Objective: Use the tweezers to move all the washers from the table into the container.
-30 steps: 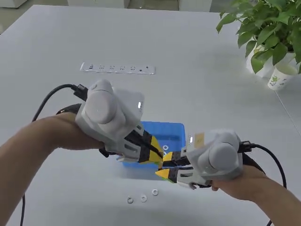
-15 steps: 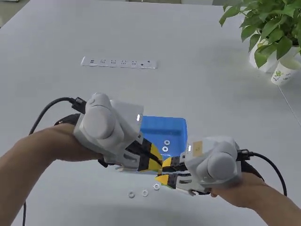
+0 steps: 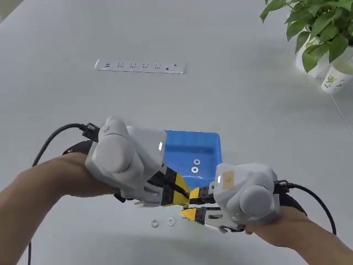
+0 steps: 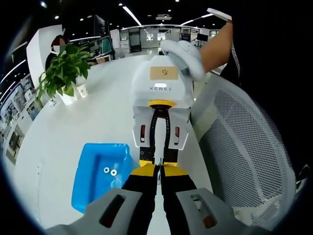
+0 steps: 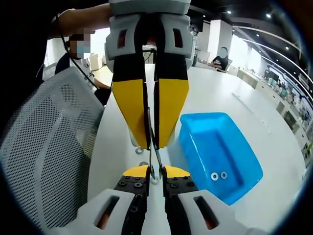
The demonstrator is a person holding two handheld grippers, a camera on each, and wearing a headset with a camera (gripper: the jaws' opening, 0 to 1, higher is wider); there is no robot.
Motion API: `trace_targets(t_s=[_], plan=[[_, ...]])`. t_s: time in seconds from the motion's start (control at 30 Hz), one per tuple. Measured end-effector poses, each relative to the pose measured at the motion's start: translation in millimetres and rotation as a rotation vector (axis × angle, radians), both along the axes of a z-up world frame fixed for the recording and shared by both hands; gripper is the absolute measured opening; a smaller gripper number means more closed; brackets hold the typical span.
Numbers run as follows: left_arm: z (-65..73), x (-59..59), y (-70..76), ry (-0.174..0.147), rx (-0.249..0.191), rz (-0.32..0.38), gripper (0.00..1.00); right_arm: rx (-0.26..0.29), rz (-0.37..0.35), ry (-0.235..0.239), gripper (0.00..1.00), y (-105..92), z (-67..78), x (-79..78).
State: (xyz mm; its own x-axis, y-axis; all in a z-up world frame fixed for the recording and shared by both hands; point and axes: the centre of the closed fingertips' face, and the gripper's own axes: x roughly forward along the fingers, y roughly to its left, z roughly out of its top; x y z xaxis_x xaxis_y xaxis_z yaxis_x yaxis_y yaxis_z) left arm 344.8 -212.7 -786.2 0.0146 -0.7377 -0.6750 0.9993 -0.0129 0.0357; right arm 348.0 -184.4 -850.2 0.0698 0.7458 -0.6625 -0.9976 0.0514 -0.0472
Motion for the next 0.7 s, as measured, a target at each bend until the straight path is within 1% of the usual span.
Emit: trace_targets(t_s=[0.43, 0.47, 0.7], plan=[[-10.3, -5.3, 1.1, 0.018, 0.002, 0.003, 0.06, -0.016, 0.015, 0.016, 0.12, 0.4, -11.0, -6.2], [-10.7, -5.8, 0.9, 0.022, -0.001, 0.005, 0.06, -0.016, 0.015, 0.016, 0.12, 0.6, -11.4, -6.3], [-10.4, -4.5, 1.5, 0.022, -0.007, 0.013, 0.06, -0.017, 0.018, 0.019, 0.12, 1.2, -11.9, -6.1]])
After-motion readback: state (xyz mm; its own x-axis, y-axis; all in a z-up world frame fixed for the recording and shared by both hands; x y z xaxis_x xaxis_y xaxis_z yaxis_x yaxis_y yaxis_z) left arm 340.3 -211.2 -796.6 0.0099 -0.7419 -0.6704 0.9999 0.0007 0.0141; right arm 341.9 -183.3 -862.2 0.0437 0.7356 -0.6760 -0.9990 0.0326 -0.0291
